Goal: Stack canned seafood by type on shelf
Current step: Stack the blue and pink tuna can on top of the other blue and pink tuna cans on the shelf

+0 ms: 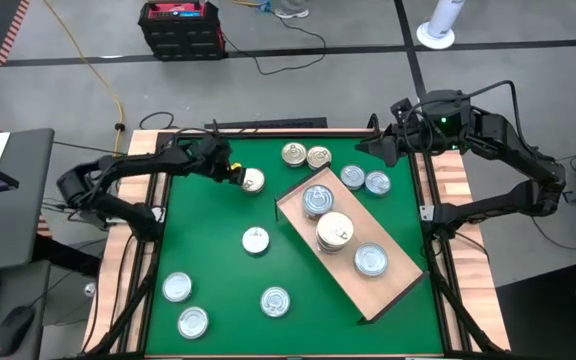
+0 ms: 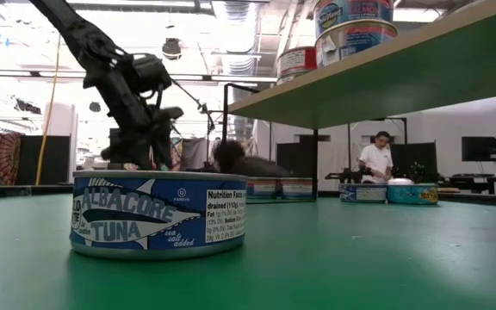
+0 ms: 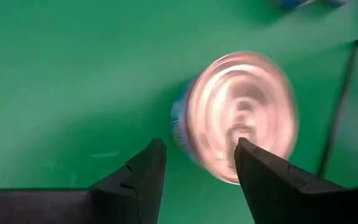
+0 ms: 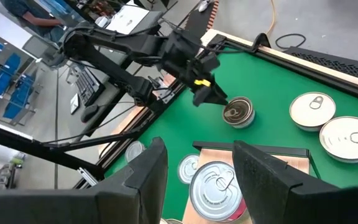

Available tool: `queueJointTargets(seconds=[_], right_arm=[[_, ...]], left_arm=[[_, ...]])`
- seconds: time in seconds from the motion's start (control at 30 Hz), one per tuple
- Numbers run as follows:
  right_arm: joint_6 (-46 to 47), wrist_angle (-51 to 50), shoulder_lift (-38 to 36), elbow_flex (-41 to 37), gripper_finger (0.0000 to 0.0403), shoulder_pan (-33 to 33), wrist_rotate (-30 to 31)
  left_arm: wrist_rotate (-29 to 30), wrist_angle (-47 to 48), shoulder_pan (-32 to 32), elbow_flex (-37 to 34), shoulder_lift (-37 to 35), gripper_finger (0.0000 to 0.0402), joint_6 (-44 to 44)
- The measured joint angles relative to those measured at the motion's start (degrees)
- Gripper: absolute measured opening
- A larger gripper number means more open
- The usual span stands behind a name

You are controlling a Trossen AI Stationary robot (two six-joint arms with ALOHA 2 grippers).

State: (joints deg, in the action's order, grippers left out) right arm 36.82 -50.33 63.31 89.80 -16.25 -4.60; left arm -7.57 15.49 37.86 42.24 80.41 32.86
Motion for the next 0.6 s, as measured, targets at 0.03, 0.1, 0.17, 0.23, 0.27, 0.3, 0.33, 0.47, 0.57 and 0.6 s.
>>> queueJointTargets(seconds=[0.03, 0.1, 0.17, 0.23, 0.27, 0.3, 0.33, 0.47, 0.57, 0.6], right_arm=[[0.0, 0.0, 0.0, 0.0, 0.0204, 0.0, 0.0], [0.0, 0.0, 0.0, 0.0, 0.0204, 0.0, 0.0], [0.1, 0.0, 0.0, 0.0, 0.0204, 0.0, 0.0], [0.2, 0.0, 0.0, 0.0, 0.0204, 0.0, 0.0], [0.2, 0.0, 0.0, 0.0, 0.0204, 0.0, 0.0], [0.2, 0.0, 0.0, 0.0, 0.0204, 0.0, 0.0], [0.2, 0.0, 0.0, 0.0, 0.0204, 0.0, 0.0], [0.3, 0.1, 0.0, 0.0, 0.0204, 0.0, 0.0], [0.6, 0.4, 0.0, 0.0, 0.0204, 0.0, 0.1], [0.7, 0.3, 0.0, 0.0, 0.0204, 0.0, 0.1]], left_arm=[[0.3, 0.0, 0.0, 0.0, 1.0, 0.0174, 0.0], [0.3, -0.6, 0.0, 0.1, 2.7, 0.0167, -0.1], [0.2, -1.5, 0.0, 0.2, 3.6, 0.0159, -0.7], [0.3, -2.1, 0.0, 0.2, 3.8, 0.0146, -1.7], [0.4, -2.3, 0.0, 0.2, 3.8, 0.0138, -1.8], [0.4, -2.3, 0.0, 0.2, 3.8, 0.0129, -1.8], [0.5, -2.4, 0.1, 0.2, 3.7, 0.0119, -2.0], [0.9, -1.9, 0.7, 0.2, 3.4, 0.0068, -3.0], [0.3, -1.4, 1.1, 0.2, 3.4, 0.0022, -3.8], [0.3, -1.3, 1.2, 0.2, 3.4, 0.0011, -4.2]])
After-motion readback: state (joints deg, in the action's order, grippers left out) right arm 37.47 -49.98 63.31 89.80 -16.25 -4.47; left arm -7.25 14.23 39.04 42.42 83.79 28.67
